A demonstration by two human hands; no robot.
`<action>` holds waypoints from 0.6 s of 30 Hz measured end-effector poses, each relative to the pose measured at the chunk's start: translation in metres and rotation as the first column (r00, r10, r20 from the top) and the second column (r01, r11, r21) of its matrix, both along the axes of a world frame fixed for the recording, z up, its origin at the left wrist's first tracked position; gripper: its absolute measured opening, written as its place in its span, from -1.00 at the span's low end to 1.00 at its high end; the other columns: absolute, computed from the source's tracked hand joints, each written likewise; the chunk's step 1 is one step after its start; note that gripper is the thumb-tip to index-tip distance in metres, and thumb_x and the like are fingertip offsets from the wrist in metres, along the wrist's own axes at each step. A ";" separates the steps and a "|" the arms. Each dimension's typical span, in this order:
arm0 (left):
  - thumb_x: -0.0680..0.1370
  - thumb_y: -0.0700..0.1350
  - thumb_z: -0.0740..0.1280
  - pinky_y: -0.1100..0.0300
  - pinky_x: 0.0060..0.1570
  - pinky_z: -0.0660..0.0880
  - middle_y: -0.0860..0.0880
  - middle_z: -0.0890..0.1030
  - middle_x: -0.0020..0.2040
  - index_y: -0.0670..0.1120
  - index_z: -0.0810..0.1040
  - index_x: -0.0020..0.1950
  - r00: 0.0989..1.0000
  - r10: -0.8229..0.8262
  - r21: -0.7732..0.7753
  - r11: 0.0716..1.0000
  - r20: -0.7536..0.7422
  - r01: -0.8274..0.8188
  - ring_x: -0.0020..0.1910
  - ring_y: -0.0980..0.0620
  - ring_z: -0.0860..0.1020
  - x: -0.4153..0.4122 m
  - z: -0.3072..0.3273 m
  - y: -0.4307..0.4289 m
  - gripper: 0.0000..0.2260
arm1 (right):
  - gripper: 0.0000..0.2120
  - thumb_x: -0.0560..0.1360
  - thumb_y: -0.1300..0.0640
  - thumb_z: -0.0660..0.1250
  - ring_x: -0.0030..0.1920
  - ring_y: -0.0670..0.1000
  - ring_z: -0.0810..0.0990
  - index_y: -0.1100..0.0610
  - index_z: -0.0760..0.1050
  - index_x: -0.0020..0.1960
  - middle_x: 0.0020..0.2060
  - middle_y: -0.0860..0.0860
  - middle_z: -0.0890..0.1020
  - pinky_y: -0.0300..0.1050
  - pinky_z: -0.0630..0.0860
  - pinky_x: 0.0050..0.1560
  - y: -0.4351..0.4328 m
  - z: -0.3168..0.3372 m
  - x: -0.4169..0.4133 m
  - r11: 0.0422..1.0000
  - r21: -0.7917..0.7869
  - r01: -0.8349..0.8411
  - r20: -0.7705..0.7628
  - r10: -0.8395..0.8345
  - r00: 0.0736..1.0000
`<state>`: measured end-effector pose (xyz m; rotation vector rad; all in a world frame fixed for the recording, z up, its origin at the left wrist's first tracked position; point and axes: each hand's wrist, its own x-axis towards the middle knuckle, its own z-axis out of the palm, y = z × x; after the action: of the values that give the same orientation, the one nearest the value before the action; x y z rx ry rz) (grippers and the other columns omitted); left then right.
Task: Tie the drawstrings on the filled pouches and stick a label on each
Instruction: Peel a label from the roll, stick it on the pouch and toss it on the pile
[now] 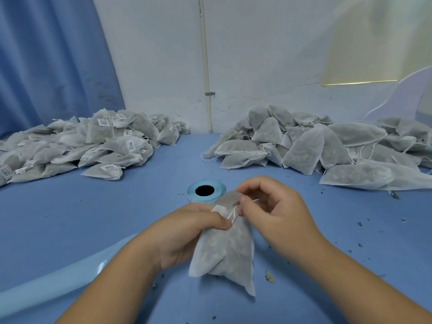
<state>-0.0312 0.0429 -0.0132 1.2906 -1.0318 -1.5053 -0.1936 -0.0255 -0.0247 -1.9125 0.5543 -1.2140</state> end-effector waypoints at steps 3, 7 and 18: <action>0.38 -0.24 0.34 0.15 -0.23 0.57 -0.19 0.65 -0.12 -0.24 0.64 -0.03 0.999 -0.028 0.024 0.999 -0.044 0.029 -0.19 -0.08 0.64 0.002 0.001 0.000 -0.80 | -0.86 0.41 0.17 0.31 -0.10 -0.08 0.64 -0.03 0.58 -0.10 -0.16 -0.20 0.61 -0.15 0.59 -0.13 -0.002 -0.001 0.002 0.987 -0.148 0.060 -0.042 -0.066 0.997; 0.40 -0.25 0.33 0.15 -0.22 0.58 -0.20 0.66 -0.10 -0.21 0.68 -0.05 0.992 -0.061 0.032 0.997 -0.108 0.065 -0.17 -0.09 0.66 0.004 0.002 0.000 -0.81 | -0.86 0.44 0.23 0.31 -0.13 -0.17 0.60 0.05 0.60 -0.07 -0.19 -0.19 0.58 -0.39 0.49 -0.18 -0.003 -0.003 0.002 0.945 -0.315 0.083 -0.085 -0.115 0.990; 0.40 -0.25 0.33 0.10 -0.07 0.59 -0.18 0.64 0.05 -0.21 0.65 0.13 0.961 -0.070 0.053 0.995 -0.269 0.088 -0.06 -0.07 0.65 0.013 -0.002 -0.002 -0.68 | -0.83 0.48 0.37 0.34 -0.10 -0.09 0.58 0.17 0.64 -0.03 -0.11 -0.04 0.63 -0.23 0.52 -0.10 -0.011 -0.001 -0.008 0.887 -0.456 -0.076 -0.213 -0.026 0.977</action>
<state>-0.0179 0.0404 -0.0155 1.0634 -0.8732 -1.7321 -0.2019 -0.0364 -0.0258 -2.4678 0.3657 -1.2069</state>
